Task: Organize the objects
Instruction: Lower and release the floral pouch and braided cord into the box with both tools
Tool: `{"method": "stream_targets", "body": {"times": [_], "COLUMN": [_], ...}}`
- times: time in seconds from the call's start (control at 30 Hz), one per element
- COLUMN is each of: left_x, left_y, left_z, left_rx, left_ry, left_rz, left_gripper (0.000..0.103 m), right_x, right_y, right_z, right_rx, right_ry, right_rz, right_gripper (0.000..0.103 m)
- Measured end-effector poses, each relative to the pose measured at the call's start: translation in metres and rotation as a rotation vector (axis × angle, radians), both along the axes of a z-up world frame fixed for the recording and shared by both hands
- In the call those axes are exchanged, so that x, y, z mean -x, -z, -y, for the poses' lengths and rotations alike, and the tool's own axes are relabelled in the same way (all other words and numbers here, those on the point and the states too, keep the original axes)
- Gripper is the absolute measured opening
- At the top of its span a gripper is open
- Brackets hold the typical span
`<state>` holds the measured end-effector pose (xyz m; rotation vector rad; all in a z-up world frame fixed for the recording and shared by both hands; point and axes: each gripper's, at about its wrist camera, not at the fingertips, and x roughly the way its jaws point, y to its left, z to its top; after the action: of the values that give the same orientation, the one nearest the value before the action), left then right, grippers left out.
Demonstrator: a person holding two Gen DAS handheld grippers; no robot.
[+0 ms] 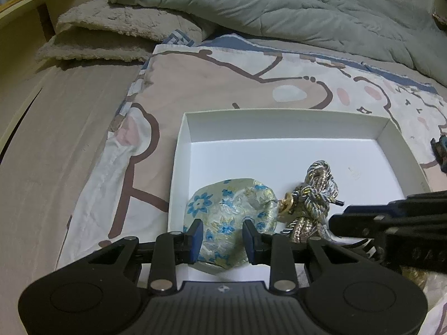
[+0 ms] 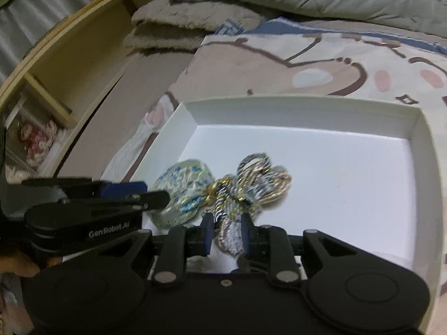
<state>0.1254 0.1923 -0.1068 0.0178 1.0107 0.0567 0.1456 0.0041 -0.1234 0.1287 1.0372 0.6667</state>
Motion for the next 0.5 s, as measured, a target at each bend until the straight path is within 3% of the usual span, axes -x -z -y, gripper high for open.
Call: {"method": "stream_targets", "body": {"times": [0.3,0.5], "left_x": [0.018,0.034], "left_y": [-0.021,-0.035], "left_z": [0.004,0.005], "left_rx": [0.026,0.053], "left_ry": [-0.043,-0.073], "left_rz": [0.031,0.048], "left_gripper": [0.033,0.036], "right_x": [0.009,0.017], "right_y": [-0.028,-0.041], "right_z": [0.028,0.041], "right_rx": [0.005,0.023], "right_ry": [0.034,0.050], "right_rz": [0.066,0.115], "right_gripper": [0.024,0.033]}}
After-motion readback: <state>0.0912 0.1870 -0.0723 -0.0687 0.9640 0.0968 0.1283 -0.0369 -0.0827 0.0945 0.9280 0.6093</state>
